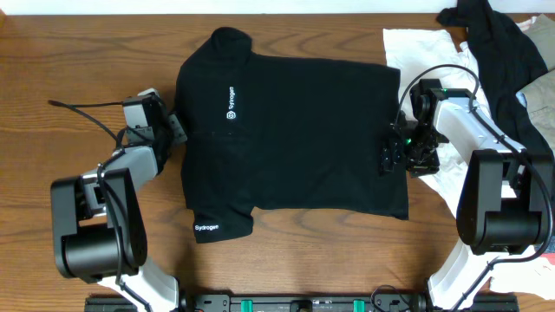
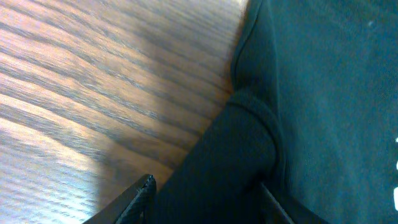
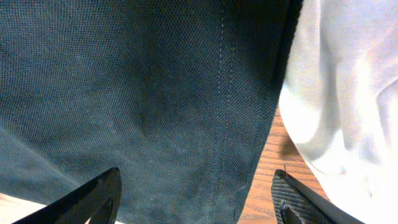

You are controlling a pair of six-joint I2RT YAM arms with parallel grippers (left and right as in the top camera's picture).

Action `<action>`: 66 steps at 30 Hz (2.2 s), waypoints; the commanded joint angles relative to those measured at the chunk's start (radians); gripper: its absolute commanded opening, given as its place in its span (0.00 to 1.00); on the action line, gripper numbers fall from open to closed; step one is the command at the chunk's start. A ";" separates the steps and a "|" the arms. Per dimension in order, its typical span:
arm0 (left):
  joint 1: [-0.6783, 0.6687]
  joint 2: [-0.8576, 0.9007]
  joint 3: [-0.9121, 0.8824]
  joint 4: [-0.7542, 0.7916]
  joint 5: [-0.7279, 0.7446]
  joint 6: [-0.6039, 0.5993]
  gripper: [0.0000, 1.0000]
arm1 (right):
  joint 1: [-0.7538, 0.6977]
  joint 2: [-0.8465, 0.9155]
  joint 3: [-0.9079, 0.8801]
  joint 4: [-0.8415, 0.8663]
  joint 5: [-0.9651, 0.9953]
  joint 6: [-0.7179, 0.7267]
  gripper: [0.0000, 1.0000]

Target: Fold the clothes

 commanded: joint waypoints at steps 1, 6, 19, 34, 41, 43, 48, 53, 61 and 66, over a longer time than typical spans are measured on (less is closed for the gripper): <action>0.005 0.027 0.006 0.052 0.019 0.010 0.40 | -0.003 0.008 -0.003 0.001 -0.012 0.003 0.75; 0.004 0.026 0.006 0.245 0.022 0.010 0.06 | -0.003 0.008 -0.003 0.001 -0.012 0.003 0.75; 0.005 0.026 0.081 0.385 -0.021 -0.017 0.37 | -0.003 0.008 -0.003 0.002 -0.012 0.004 0.75; 0.009 -0.132 0.081 -0.348 -0.029 0.017 0.98 | -0.011 0.008 -0.003 0.015 -0.012 0.003 0.79; 0.009 -0.349 0.080 -0.775 0.024 -0.013 0.98 | -0.049 -0.024 0.021 0.018 -0.012 0.003 0.82; 0.009 -0.374 0.080 -0.839 0.056 -0.018 0.98 | -0.058 -0.060 0.031 0.013 -0.013 0.003 0.82; 0.006 -0.388 0.056 -0.928 0.145 0.010 0.99 | -0.065 -0.185 0.031 -0.027 -0.012 0.003 0.88; -0.003 -0.388 -0.006 -0.946 0.162 0.037 0.98 | -0.079 -0.275 0.030 -0.068 -0.043 0.004 0.89; -0.007 -0.388 -0.108 -0.904 0.175 0.060 0.98 | -0.091 -0.310 0.013 -0.076 -0.119 0.005 0.89; -0.007 -0.388 -0.143 -0.853 0.173 0.059 0.98 | -0.091 -0.310 0.000 -0.078 -0.120 0.004 0.90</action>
